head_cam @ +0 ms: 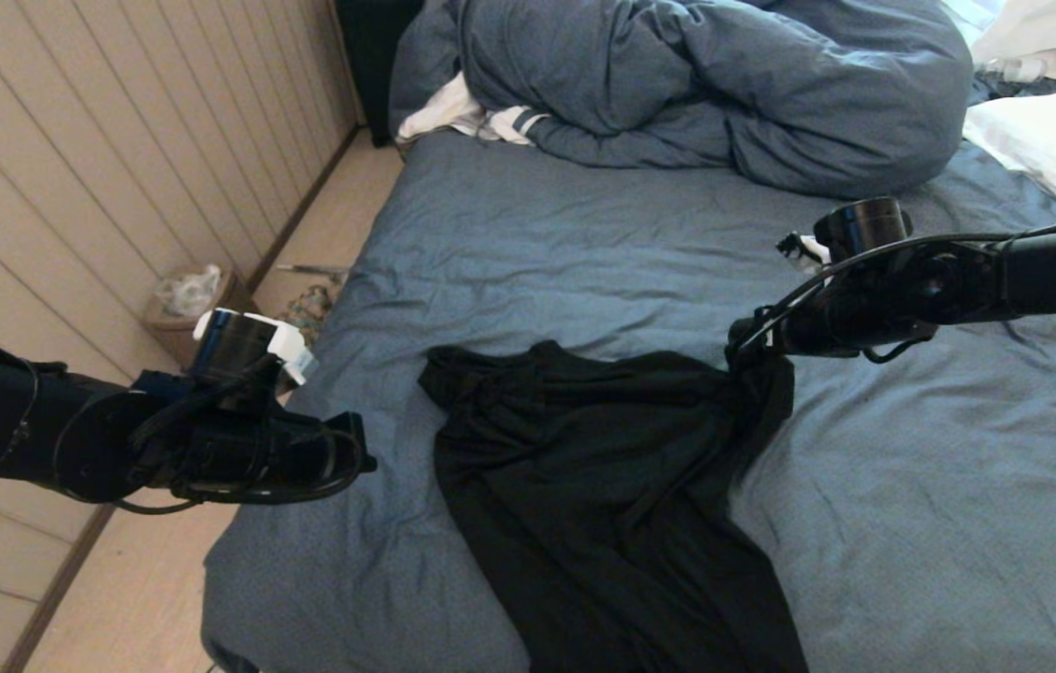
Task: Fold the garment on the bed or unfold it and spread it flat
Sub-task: Unford the black T-shirt
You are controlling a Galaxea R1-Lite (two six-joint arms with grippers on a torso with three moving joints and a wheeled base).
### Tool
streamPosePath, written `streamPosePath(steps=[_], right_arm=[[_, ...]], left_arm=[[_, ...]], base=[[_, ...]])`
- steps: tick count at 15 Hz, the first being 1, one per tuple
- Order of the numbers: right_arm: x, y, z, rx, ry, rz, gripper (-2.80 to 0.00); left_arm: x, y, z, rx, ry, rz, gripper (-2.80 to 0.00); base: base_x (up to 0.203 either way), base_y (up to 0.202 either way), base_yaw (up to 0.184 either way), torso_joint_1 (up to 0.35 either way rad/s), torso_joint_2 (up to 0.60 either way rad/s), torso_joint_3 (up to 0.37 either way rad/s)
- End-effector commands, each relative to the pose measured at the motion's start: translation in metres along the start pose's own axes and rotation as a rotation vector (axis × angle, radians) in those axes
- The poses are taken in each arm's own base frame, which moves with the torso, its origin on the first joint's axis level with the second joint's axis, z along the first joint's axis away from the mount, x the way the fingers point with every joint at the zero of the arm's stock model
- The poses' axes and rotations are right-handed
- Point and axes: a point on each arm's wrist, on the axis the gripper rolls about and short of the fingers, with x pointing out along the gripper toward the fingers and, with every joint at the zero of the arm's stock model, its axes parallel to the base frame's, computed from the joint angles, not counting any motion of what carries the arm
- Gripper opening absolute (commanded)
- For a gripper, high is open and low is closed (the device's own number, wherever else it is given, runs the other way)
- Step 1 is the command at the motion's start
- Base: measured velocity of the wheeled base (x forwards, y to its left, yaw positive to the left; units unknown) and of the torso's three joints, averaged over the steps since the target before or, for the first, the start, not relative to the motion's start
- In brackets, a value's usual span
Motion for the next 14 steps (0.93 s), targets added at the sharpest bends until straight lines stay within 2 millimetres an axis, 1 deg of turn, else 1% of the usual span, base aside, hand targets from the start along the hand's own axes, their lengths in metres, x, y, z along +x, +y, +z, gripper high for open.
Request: streamPosePath(steps=[1,3,5,7,9,11,12,14], right_arm=[[-0.019,-0.017,0.008,0.022,-0.038,-0.032,-2.8],[-0.031,-0.044,0.004,0.039,-0.033,-0.089,-2.8],[-0.042,-0.065,-0.007,0.067,-0.008,-0.131,-2.8],[-0.053,-0.076,-0.025,0.093,0.037,-0.148,-2.8],[-0.06,-0.083,-0.045,0.113,0.067,-0.151,-2.8],[-0.061,-0.088,-0.065,0.124,0.055,-0.159,-2.8],[-0.059,-0.09,-0.071,0.127,0.034,-0.164,-2.8],[-0.059,-0.104,-0.079,0.145,0.008,-0.194,-2.8]], left_arm=[[-0.001,-0.001,-0.001,-0.002,-0.001,-0.003,-2.8],[-0.003,-0.001,-0.001,-0.001,-0.002,-0.004,-2.8],[-0.002,-0.001,-0.001,-0.002,-0.001,-0.003,-2.8],[-0.003,-0.001,-0.002,0.0,0.0,-0.004,-2.8],[-0.002,-0.003,-0.004,0.005,0.007,-0.008,-2.8],[-0.002,-0.003,-0.004,0.003,0.007,-0.007,-2.8],[-0.002,-0.004,-0.005,0.003,0.008,-0.009,-2.8],[-0.002,-0.004,-0.005,0.002,0.01,-0.009,-2.8]], base=[[0.0,0.0,0.0,0.0,0.0,0.0],[0.0,0.0,0.0,0.0,0.0,0.0],[0.0,0.0,0.0,0.0,0.0,0.0],[0.0,0.0,0.0,0.0,0.0,0.0],[0.0,0.0,0.0,0.0,0.0,0.0],[0.0,0.0,0.0,0.0,0.0,0.0],[0.0,0.0,0.0,0.0,0.0,0.0],[0.0,0.0,0.0,0.0,0.0,0.0]])
